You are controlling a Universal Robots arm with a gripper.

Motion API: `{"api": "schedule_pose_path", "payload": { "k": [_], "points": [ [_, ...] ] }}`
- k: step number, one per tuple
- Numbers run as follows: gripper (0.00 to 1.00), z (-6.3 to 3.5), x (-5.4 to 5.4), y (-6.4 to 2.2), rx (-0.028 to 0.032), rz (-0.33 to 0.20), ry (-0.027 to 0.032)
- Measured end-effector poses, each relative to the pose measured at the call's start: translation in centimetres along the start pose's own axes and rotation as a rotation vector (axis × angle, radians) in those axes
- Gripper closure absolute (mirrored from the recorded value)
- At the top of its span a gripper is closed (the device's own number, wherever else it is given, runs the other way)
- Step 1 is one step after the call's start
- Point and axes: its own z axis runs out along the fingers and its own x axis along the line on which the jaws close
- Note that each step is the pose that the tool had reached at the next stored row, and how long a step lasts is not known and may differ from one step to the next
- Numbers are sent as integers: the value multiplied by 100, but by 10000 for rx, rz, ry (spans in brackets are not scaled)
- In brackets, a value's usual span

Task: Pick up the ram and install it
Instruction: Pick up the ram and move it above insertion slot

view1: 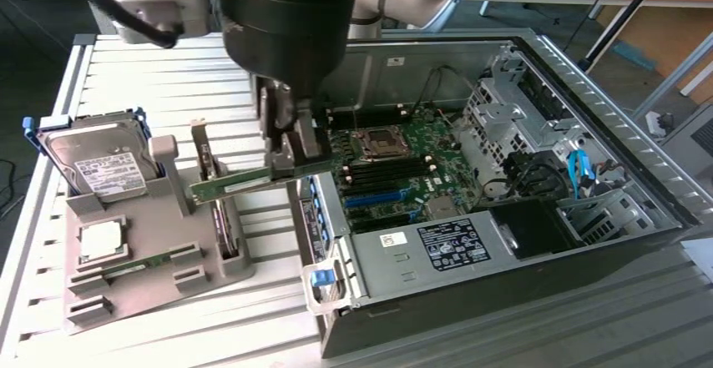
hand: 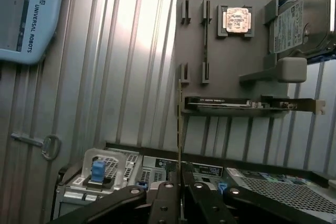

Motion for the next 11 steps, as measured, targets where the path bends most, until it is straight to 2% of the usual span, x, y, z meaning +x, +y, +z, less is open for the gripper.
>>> {"api": "schedule_pose_path", "payload": {
  "k": [2,3,11],
  "points": [
    [87,-2,13,-87,-2,1,-1],
    [87,-7,32,-210,-5,0,0],
    [87,-17,87,-577,-12,2,-2]
  ]
}}
